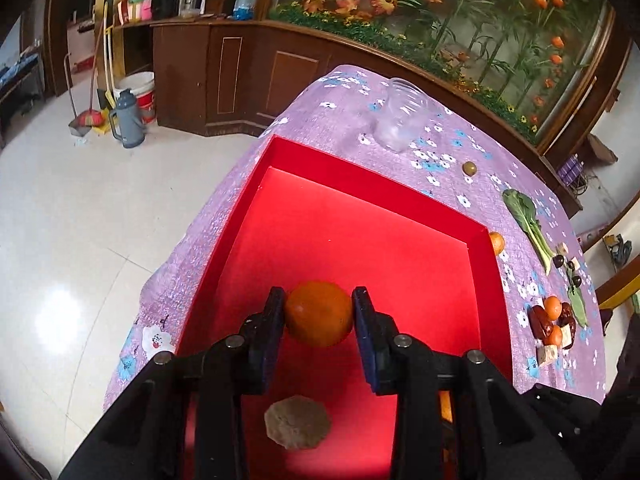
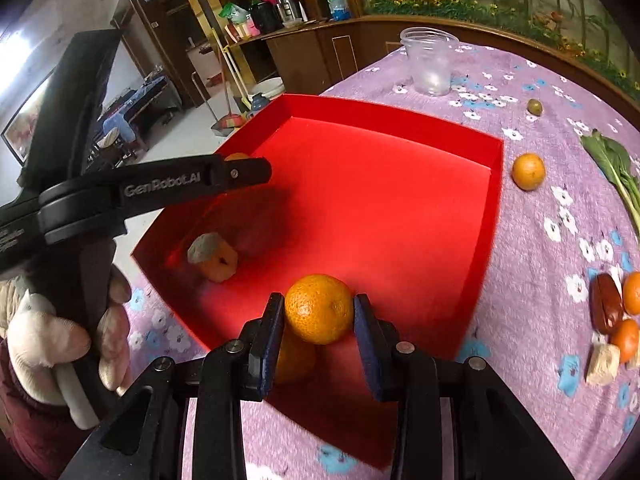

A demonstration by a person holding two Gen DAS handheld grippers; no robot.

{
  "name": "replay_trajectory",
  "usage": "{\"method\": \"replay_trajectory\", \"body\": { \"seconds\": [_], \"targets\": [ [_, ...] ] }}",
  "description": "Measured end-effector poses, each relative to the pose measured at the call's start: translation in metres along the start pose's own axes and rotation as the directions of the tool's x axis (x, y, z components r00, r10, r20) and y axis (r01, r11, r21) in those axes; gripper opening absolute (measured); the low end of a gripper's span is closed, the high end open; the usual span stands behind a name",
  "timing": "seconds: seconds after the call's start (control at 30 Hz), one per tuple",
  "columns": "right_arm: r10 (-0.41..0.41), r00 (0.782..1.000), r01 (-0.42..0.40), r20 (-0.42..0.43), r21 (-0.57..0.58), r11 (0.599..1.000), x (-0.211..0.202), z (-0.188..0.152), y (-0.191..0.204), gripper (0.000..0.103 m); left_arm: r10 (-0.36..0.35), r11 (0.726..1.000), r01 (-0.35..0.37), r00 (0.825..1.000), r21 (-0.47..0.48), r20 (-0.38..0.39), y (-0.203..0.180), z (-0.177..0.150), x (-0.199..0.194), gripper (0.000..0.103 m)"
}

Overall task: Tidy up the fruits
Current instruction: 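Carry both oranges over the red tray and release them inside, then grasp an orange with the left tool while the right tool reaches toward a red date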

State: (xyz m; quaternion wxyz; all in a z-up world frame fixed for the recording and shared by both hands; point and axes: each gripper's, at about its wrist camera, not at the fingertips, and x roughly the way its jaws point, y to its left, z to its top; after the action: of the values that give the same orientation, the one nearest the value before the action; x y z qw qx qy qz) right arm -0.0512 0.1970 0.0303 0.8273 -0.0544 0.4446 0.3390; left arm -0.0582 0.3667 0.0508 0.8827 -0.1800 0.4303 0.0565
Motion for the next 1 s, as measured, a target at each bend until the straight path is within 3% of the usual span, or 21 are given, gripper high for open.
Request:
{"method": "replay_trajectory", "body": {
  "seconds": [0.1, 0.3, 0.43, 0.77, 1.0],
  "targets": [
    [0.000, 1.000, 0.000, 0.000, -0.005, 1.000, 0.005, 0.002, 0.002, 0.040, -0.019, 0.999, 0.020, 1.000, -0.038, 0.009, 0.008, 0.001, -0.003, 0.049],
    [0.031, 1.000, -0.031, 0.003, -0.003, 1.000, 0.004, 0.001, 0.008, 0.041, -0.051, 0.993, 0.057, 0.997, -0.101, 0.057, 0.012, -0.005, -0.026, 0.058],
    [0.037, 0.999, -0.037, 0.039, -0.012, 0.999, -0.012, -0.001, 0.011, 0.047, -0.060, 0.991, 0.071, 0.994, -0.114, 0.094, 0.008, -0.009, -0.047, 0.065],
    [0.035, 0.993, -0.037, 0.113, 0.017, 0.999, -0.064, -0.023, -0.008, 0.050, -0.082, 0.996, 0.086, 0.989, -0.029, 0.123, -0.041, -0.020, -0.084, 0.071],
    [-0.055, 0.987, 0.039, 0.148, 0.104, 0.994, -0.106, -0.060, -0.070, 0.055, -0.117, 0.992, 0.111, 0.987, 0.063, 0.110, -0.093, -0.030, -0.090, 0.071]
  ]
}}
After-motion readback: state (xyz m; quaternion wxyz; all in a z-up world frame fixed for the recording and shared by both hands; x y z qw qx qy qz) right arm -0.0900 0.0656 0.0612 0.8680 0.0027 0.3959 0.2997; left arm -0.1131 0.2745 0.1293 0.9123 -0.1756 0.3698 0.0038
